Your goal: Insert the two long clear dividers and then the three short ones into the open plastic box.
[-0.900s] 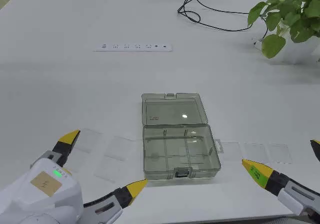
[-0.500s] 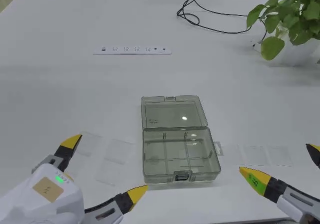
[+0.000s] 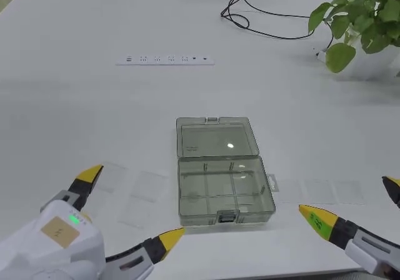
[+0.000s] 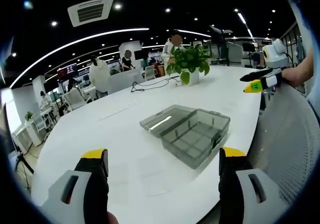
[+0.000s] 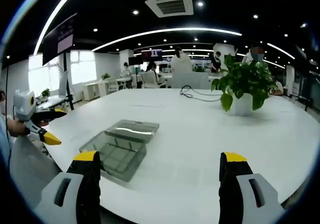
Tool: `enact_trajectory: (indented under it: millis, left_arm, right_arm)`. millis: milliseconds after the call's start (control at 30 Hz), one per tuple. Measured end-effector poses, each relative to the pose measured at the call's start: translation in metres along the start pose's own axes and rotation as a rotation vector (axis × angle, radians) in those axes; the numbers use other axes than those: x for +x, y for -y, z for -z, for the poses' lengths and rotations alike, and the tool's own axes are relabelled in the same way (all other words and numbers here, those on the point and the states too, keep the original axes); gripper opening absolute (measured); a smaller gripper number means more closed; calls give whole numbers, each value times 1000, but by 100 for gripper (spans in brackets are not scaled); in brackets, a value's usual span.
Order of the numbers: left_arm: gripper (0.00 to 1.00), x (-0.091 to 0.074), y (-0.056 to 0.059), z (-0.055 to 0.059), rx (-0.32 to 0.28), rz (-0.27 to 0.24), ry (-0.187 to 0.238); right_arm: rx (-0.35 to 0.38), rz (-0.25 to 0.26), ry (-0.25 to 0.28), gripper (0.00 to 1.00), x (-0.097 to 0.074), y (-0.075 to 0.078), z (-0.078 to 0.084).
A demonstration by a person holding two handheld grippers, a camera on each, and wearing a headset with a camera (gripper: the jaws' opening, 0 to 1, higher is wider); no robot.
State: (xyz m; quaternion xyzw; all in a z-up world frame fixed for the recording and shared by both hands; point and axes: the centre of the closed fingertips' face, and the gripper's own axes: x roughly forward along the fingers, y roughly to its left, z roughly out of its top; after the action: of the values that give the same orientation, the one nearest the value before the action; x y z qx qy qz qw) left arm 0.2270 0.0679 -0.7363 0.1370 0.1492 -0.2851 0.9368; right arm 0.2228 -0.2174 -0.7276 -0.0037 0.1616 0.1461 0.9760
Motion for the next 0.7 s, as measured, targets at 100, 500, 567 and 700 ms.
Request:
enact_trajectory:
  millis: [100,500,567,700]
  left_arm:
    - [94,0,0,0,-1,0,0]
    - [93,0,2,1,2,8,-2]
    - [93,0,1,1,2,8,-2]
    - [93,0,1,1,0,6,-2]
  right_arm:
    - [-5,3,-5,100,0,1,1]
    - [-3,2,-9,100,0,1,2]
    - [-2,-1,-11,100,0,0,2]
    - [-2,0,-10,100,0,0,2]
